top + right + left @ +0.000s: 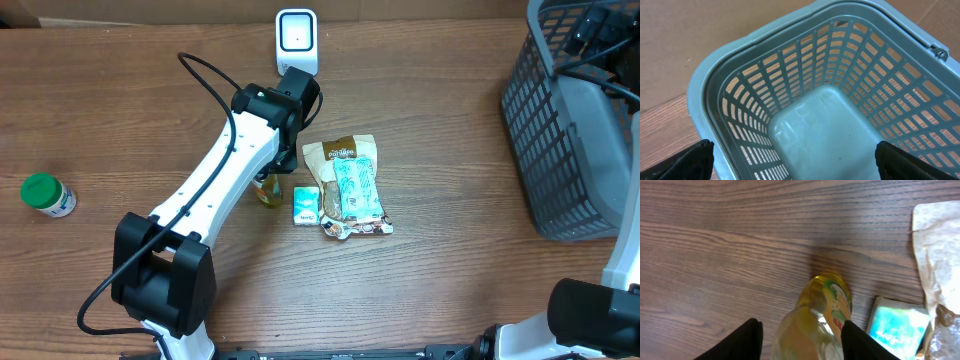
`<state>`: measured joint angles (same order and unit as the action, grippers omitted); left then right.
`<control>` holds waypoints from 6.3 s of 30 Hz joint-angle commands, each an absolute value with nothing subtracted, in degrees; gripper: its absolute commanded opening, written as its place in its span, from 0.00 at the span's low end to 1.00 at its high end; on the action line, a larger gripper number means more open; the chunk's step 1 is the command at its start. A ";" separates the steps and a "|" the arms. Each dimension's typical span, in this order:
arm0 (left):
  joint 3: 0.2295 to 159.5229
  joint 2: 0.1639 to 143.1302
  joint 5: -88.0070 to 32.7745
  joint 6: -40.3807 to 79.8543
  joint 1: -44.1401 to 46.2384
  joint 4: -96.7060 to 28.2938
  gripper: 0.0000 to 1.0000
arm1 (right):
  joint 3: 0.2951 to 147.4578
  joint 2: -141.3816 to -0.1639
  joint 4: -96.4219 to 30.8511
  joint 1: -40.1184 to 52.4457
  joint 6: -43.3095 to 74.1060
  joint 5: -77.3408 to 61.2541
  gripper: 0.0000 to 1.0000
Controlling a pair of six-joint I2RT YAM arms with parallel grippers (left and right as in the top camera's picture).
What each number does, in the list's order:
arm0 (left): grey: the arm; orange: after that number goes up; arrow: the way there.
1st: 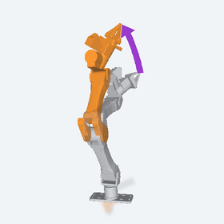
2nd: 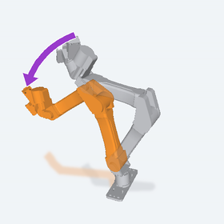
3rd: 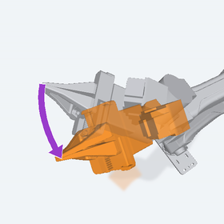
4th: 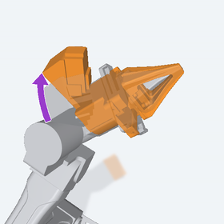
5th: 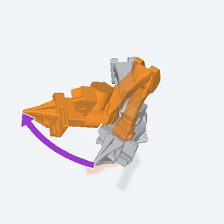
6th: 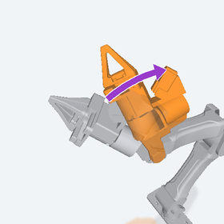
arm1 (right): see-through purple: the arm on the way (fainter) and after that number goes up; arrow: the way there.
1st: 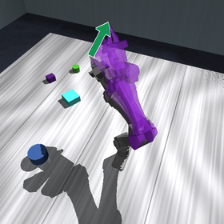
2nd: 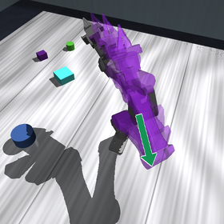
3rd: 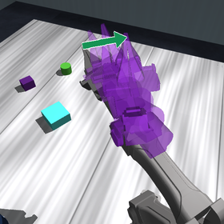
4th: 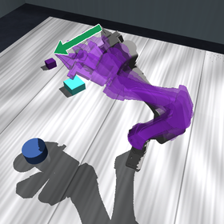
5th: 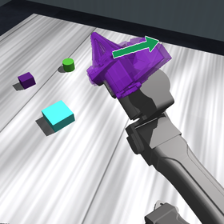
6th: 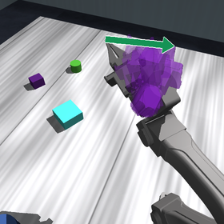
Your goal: Scan the item barcode
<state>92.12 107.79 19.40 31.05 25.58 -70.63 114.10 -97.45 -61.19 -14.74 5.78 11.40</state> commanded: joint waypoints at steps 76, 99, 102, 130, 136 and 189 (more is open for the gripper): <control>90.04 108.01 2.26 24.82 22.02 -67.24 0.77 | 115.13 -96.90 -60.95 -14.76 6.02 11.97 1.00; 90.04 108.01 -2.22 20.05 18.20 -67.05 0.72 | 115.13 -96.90 -60.97 -14.76 6.02 11.97 1.00; 90.04 108.01 -1.39 20.78 18.72 -67.13 0.70 | 115.13 -96.90 -60.95 -14.76 6.02 11.97 1.00; 87.81 108.01 3.36 25.32 21.02 -64.62 0.66 | 115.13 -96.90 -60.95 -14.76 6.02 11.97 1.00; 87.85 108.01 3.18 25.30 21.04 -64.42 0.64 | 115.13 -96.90 -60.95 -14.76 6.02 11.97 1.00; 97.73 108.01 5.28 12.82 22.31 -68.58 0.97 | 115.13 -96.90 -60.97 -14.76 6.02 11.97 1.00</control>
<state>98.00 107.90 4.14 17.91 22.41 -69.67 114.10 -97.45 -61.17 -14.74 5.80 11.42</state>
